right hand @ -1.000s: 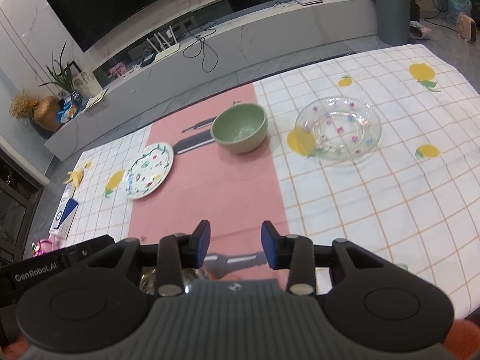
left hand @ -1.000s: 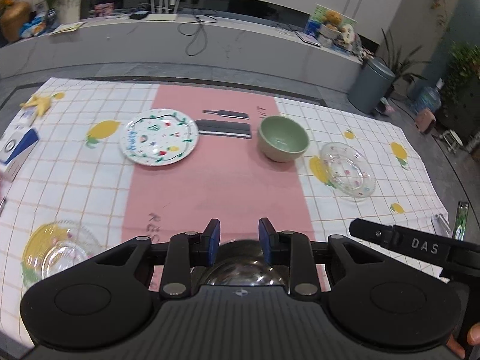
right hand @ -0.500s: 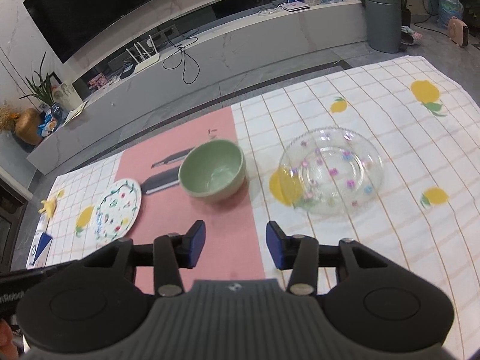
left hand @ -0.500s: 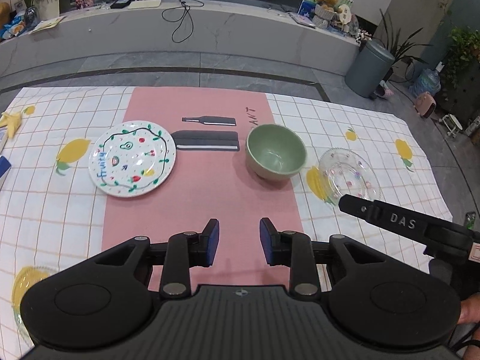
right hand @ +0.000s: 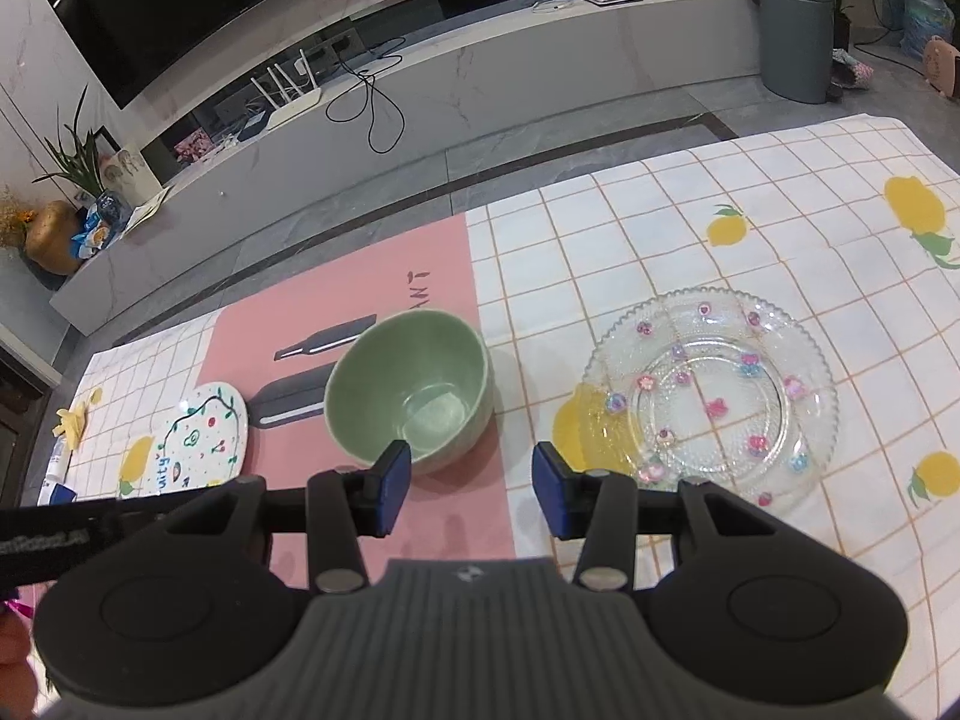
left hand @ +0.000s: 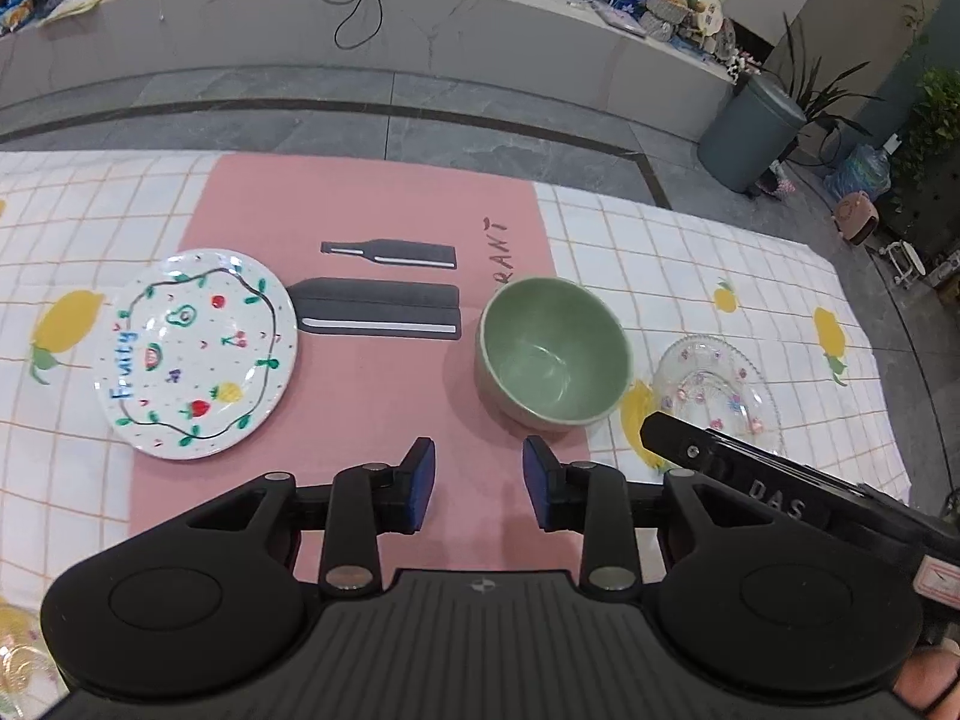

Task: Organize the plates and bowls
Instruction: 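Move the left gripper toward the pale green bowl, then grasp the rim of the pale green bowl with the left gripper, then lift the green bowl with the left gripper and lower it onto the steel bowls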

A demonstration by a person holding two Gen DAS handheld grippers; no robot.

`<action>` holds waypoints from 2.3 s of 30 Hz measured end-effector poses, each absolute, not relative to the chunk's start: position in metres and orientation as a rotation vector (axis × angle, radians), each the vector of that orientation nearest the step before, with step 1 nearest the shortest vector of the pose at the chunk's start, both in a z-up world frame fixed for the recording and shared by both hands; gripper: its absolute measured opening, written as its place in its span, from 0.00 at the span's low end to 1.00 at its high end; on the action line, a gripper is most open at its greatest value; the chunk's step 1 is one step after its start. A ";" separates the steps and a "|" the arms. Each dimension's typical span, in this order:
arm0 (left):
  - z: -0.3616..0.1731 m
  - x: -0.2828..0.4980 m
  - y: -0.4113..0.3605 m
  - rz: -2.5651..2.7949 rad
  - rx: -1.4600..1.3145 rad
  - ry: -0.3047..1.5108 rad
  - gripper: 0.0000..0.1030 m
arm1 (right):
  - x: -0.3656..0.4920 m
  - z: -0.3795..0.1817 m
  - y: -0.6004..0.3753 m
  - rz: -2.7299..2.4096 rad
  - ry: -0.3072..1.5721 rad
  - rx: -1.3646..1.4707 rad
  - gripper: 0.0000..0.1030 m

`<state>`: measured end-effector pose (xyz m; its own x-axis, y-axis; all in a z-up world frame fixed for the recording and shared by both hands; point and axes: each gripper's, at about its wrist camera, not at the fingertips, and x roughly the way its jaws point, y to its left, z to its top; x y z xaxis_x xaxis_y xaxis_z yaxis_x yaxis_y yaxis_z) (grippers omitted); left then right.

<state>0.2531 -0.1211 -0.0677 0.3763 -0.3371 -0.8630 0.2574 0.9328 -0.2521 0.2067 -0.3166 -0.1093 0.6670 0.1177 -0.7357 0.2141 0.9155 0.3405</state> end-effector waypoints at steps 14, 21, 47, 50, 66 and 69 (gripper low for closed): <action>-0.099 0.284 -0.132 -0.372 -0.136 1.134 0.42 | 0.232 -0.127 -0.322 -0.013 0.885 0.483 0.43; -0.107 0.301 -0.140 -0.339 -0.157 1.122 0.42 | 0.243 -0.133 -0.328 -0.019 0.881 0.524 0.36; -0.123 0.294 -0.147 -0.265 -0.106 1.237 0.08 | 0.247 -0.141 -0.316 -0.002 1.005 0.504 0.12; -0.122 0.293 -0.145 -0.267 -0.091 1.237 0.09 | 0.245 -0.141 -0.316 0.015 1.019 0.513 0.11; -0.133 0.301 -0.162 -0.261 0.010 1.179 0.14 | 0.248 -0.145 -0.315 0.016 0.967 0.501 0.18; -0.135 0.301 -0.159 -0.263 -0.013 1.185 0.13 | 0.248 -0.147 -0.314 -0.006 0.968 0.499 0.18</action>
<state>0.3012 -0.1591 -0.1351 0.3493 -0.2099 -0.9132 0.1963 0.9693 -0.1477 0.2482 -0.3145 -0.1472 0.5762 0.2140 -0.7888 0.2230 0.8873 0.4037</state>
